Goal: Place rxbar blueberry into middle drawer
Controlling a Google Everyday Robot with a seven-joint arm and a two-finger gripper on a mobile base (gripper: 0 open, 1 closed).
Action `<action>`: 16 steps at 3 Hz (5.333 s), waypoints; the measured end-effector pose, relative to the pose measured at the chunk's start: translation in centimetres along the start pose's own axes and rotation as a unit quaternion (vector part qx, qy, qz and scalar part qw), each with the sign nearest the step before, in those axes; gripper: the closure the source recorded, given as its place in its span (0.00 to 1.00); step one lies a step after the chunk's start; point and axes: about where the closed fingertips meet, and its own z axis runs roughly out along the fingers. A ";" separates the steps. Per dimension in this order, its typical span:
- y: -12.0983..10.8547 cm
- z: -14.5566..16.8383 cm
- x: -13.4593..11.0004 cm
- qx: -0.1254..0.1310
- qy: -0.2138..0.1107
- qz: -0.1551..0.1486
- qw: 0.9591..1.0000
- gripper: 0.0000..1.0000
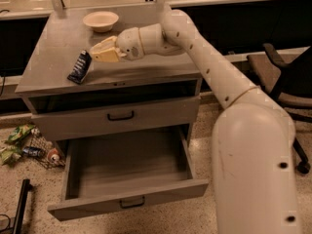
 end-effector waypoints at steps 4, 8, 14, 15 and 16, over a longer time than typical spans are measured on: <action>12.6 -3.8 1.5 0.022 0.079 0.062 0.995 1.00; 19.1 2.5 12.6 -0.010 0.053 0.102 0.993 1.00; 31.0 6.1 21.4 0.038 0.110 0.125 0.985 1.00; 28.0 0.6 29.5 0.129 0.137 0.199 0.962 1.00; 26.9 -1.7 37.2 0.132 0.162 0.210 0.955 1.00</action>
Offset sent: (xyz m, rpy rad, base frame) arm -0.1060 -0.0526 -0.0191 -0.1585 0.0915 -0.0126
